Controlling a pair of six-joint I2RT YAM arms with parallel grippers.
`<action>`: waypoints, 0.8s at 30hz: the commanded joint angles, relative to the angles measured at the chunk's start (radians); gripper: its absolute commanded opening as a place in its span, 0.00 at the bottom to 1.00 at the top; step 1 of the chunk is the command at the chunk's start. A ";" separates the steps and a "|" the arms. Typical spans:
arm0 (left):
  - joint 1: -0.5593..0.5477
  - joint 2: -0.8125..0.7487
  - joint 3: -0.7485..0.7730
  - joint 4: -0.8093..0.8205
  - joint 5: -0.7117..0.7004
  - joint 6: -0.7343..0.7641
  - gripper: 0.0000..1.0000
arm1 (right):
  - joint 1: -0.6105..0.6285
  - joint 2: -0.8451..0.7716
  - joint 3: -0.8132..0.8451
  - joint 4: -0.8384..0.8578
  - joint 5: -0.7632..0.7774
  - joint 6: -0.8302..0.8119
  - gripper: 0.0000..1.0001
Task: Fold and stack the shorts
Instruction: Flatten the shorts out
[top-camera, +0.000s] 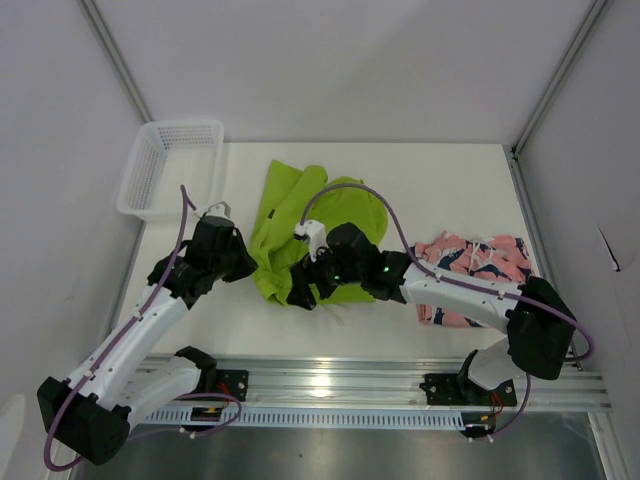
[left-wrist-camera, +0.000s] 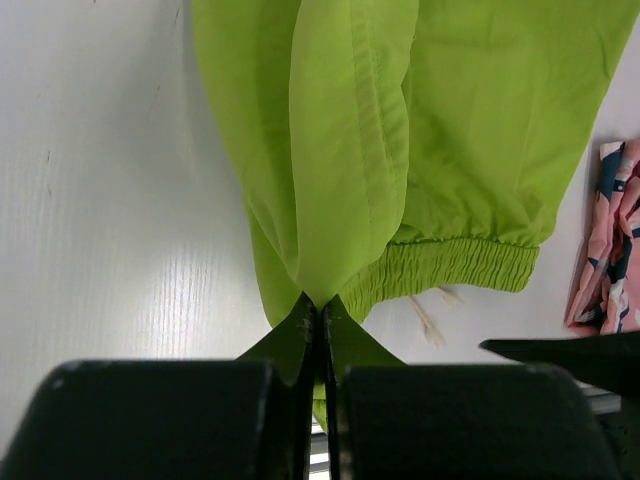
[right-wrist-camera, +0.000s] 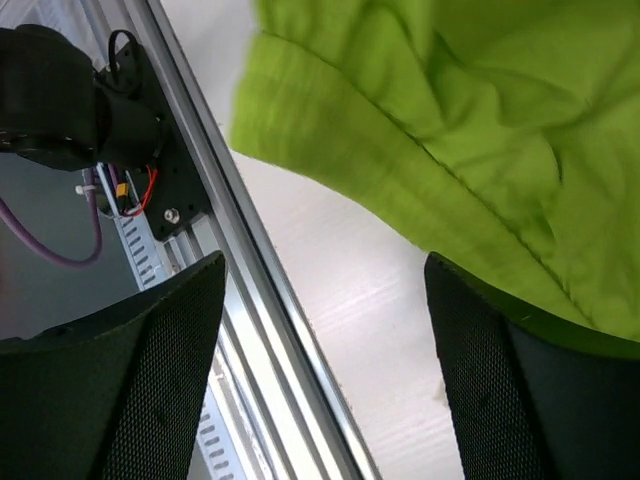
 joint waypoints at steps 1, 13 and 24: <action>0.012 -0.001 0.040 0.028 0.037 -0.032 0.00 | 0.088 0.034 0.083 0.133 0.196 -0.106 0.82; 0.012 -0.001 0.039 0.036 0.068 -0.055 0.00 | 0.193 0.125 0.043 0.389 0.471 -0.106 0.80; 0.012 0.008 0.054 0.052 0.084 -0.066 0.00 | 0.231 0.188 0.011 0.449 0.525 -0.080 0.24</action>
